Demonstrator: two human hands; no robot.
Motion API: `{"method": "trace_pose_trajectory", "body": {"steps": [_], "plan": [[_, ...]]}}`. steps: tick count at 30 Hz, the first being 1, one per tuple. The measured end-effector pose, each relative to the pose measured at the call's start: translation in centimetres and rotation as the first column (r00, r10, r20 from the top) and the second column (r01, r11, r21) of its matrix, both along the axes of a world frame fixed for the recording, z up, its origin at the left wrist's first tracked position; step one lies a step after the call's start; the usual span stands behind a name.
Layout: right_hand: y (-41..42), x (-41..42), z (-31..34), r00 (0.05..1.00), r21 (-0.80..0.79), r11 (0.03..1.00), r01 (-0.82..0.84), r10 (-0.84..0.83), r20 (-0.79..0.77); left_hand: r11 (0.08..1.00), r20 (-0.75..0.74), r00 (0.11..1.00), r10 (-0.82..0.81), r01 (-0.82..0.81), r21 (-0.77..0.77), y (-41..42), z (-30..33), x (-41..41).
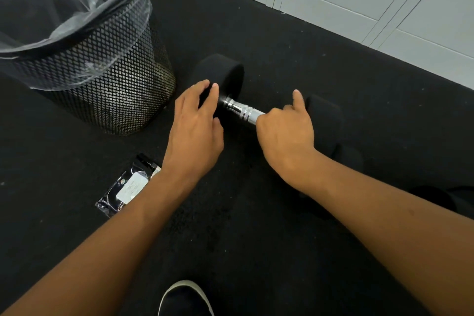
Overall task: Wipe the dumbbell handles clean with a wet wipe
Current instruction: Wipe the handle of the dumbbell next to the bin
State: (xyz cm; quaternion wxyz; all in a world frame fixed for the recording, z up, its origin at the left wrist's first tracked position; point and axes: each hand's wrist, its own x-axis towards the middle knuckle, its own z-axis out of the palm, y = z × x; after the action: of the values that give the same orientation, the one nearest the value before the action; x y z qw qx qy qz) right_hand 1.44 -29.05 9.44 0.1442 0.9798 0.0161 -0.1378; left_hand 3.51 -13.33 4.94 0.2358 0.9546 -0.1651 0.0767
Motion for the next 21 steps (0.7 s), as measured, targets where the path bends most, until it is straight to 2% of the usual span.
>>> {"method": "trace_pose_trajectory", "body": {"steps": [2, 3, 4, 5, 6, 7, 8, 9, 10, 13, 16, 19, 21], "plan": [[0.3, -1.3, 0.2, 0.995, 0.214, 0.976, -0.037, 0.016, 0.097, 0.987, -0.053, 0.998, 0.037, -0.044, -0.152, 0.0, 0.4, -0.3], [0.5, -2.1, 0.1, 0.989, 0.369, 0.929, -0.032, -0.024, 0.147, 0.967, -0.069, 0.996, 0.061, -0.076, -0.245, 0.0, 0.7, -0.7], [0.8, -2.9, 0.1, 0.981, 0.550, 0.835, 0.008, -0.113, 0.158, 0.933, -0.098, 0.992, 0.083, -0.112, -0.343, 0.0, 1.0, -1.2], [1.0, -3.5, 0.1, 0.971, 0.737, 0.671, 0.085, -0.223, 0.090, 0.887, -0.166, 0.982, 0.088, -0.153, -0.436, -0.1, 1.4, -1.8], [1.2, -4.1, -0.1, 0.947, 0.886, 0.428, 0.179, -0.320, -0.037, 0.834, -0.273, 0.960, 0.059, -0.198, -0.515, -0.3, 1.8, -2.5], [1.4, -4.6, -0.2, 0.904, 0.953, 0.157, 0.258, -0.386, -0.182, 0.781, -0.393, 0.919, -0.011, -0.238, -0.578, -0.5, 2.2, -3.3], [1.5, -5.2, -0.3, 0.853, 0.950, -0.059, 0.307, -0.425, -0.302, 0.735, -0.492, 0.865, -0.096, -0.272, -0.621, -0.7, 2.4, -4.0], [1.6, -5.6, -0.5, 0.812, 0.929, -0.188, 0.319, -0.452, -0.370, 0.712, -0.545, 0.823, -0.161, -0.286, -0.641, -0.9, 2.6, -4.7], [1.7, -6.0, -0.7, 0.783, 0.917, -0.254, 0.306, -0.480, -0.395, 0.714, -0.556, 0.809, -0.191, -0.274, -0.644, -1.1, 2.6, -5.2], [2.1, -6.5, -1.3, 0.729, 0.911, -0.339, 0.233, -0.559, -0.395, 0.724, -0.536, 0.829, -0.160, -0.270, -0.634, -1.4, 2.7, -5.8], [2.2, -6.3, -1.3, 0.661, 0.900, -0.407, 0.156, -0.634, -0.401, 0.621, -0.571, 0.809, -0.138, -0.378, -0.686, -1.4, 2.6, -5.7], [2.4, -6.0, -1.3, 0.655, 0.931, -0.343, 0.124, -0.676, -0.336, 0.493, -0.621, 0.770, -0.145, -0.488, -0.720, -1.2, 2.7, -5.8], [2.7, -5.9, -1.3, 0.667, 0.953, -0.279, 0.121, -0.688, -0.286, 0.472, -0.634, 0.760, -0.145, -0.510, -0.719, -0.9, 2.7, -6.0]]}}
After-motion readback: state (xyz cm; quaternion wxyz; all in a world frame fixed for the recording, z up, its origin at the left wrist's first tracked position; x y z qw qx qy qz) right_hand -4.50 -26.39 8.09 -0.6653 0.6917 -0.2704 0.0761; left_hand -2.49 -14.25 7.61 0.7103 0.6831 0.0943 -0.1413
